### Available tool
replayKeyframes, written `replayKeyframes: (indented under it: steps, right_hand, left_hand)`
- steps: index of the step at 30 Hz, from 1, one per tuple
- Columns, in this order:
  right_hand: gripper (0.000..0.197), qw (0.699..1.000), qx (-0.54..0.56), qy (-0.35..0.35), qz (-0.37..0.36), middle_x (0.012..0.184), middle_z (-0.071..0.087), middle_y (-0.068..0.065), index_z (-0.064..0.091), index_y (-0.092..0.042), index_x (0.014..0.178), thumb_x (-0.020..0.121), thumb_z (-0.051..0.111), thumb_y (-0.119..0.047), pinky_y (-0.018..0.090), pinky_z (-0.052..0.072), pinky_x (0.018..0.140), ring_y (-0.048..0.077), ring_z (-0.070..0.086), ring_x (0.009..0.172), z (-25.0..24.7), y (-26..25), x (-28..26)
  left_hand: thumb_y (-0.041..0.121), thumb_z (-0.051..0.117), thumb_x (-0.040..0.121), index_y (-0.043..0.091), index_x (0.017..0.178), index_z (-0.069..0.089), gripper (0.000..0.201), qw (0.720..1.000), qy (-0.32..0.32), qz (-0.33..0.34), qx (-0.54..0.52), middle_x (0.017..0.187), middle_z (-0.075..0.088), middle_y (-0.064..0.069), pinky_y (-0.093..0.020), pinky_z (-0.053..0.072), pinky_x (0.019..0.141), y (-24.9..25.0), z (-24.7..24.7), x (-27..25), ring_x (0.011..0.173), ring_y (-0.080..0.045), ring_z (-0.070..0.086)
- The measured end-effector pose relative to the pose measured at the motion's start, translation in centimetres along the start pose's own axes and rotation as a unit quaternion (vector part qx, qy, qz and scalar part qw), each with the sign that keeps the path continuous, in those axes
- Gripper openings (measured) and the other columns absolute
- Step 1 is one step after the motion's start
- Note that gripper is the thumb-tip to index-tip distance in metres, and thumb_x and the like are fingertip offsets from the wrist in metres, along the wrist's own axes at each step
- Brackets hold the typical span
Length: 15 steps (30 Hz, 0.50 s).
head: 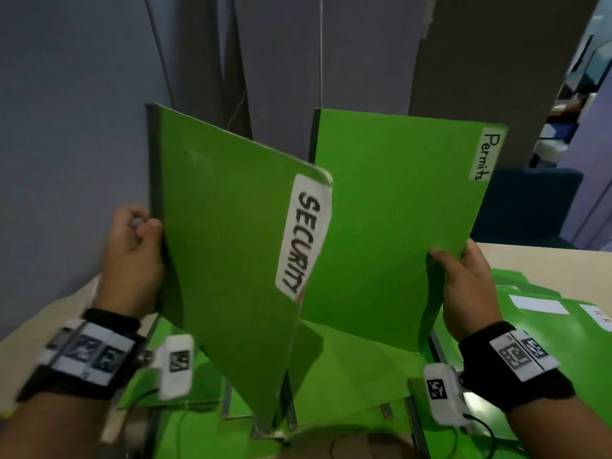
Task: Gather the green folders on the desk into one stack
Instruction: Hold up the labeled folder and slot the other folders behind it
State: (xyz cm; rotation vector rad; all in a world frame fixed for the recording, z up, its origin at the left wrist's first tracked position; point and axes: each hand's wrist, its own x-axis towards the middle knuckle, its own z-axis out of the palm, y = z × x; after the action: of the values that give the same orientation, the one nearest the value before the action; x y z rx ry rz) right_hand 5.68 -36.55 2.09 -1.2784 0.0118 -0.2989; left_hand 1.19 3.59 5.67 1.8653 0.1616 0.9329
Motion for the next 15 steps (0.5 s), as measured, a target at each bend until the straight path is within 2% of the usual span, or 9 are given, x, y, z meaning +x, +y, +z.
replayKeyframes:
  steps: [2,3,6,9,10,12,15]
  right_hand:
    - [0.031,1.000,0.004,-0.014,0.001,0.087,0.078,-0.012,0.058,-0.009,0.133,0.105,0.046,-0.001,0.018,0.057,0.058,0.002,0.074,0.075,0.5,-0.1,-0.6]
    - [0.030,1.000,0.007,-0.019,0.002,0.085,0.078,-0.012,0.058,-0.009,0.132,0.105,0.046,-0.002,0.018,0.057,0.057,0.002,0.074,0.073,0.7,-0.1,-0.8]
    - [0.024,0.999,0.023,-0.029,0.007,0.089,0.080,-0.009,0.060,-0.011,0.126,0.107,0.046,-0.011,0.020,0.058,0.060,0.003,0.075,0.078,0.6,0.1,-1.0]
    - [0.028,0.999,0.013,-0.032,0.008,0.107,0.075,0.002,0.060,-0.012,0.122,0.102,0.054,-0.030,0.032,0.058,0.081,0.018,0.070,0.103,0.8,0.0,-1.2]
    - [0.025,0.999,-0.005,-0.034,0.004,0.105,0.070,0.004,0.060,-0.013,0.115,0.099,0.057,-0.031,0.035,0.055,0.084,0.021,0.065,0.100,0.8,0.0,-1.3]
    - [0.005,0.999,-0.025,-0.039,-0.007,0.090,0.063,0.000,0.058,-0.017,0.101,0.098,0.061,-0.019,0.034,0.052,0.077,0.021,0.059,0.088,0.7,0.3,-1.1]
    - [0.019,0.997,-0.050,-0.048,-0.015,0.082,0.068,-0.008,0.060,-0.021,0.105,0.097,0.062,-0.004,0.030,0.055,0.070,0.015,0.064,0.082,0.3,1.0,-0.5]
  left_hand:
    - [0.010,0.047,0.104,0.027,0.090,0.047,0.022,1.000,-0.004,0.006,-0.001,0.073,0.046,-0.004,-0.027,0.037,0.057,0.1,3.3,-1.3,0.056,-0.004,0.040]
    - [0.007,0.047,0.104,0.027,0.090,0.046,0.025,1.000,-0.002,-0.011,-0.009,0.072,0.045,0.000,-0.023,0.035,0.055,0.1,4.8,-1.7,0.054,-0.001,0.036]
    - [0.009,0.048,0.104,0.025,0.094,0.048,0.018,0.999,-0.002,-0.027,-0.034,0.073,0.048,-0.001,-0.031,0.035,0.058,-0.4,8.7,-2.7,0.059,-0.010,0.041]
    - [0.012,0.049,0.104,0.017,0.098,0.050,0.008,0.998,-0.034,-0.034,-0.041,0.079,0.057,-0.002,-0.033,0.043,0.064,-0.5,12.0,-4.1,0.066,-0.017,0.050]
    - [0.013,0.048,0.105,0.017,0.098,0.050,0.008,0.997,-0.051,-0.039,-0.042,0.079,0.057,-0.002,-0.034,0.044,0.064,-0.4,13.0,-5.0,0.067,-0.018,0.051]
    - [0.015,0.045,0.106,0.017,0.098,0.047,0.009,0.993,-0.088,-0.061,-0.045,0.077,0.053,-0.007,-0.038,0.044,0.062,-0.4,14.6,-6.8,0.064,-0.021,0.049]
    - [0.013,0.049,0.104,0.026,0.100,0.043,0.014,0.982,-0.126,-0.114,-0.084,0.081,0.058,-0.021,-0.057,0.053,0.062,-0.3,15.3,-8.5,0.064,-0.036,0.054]
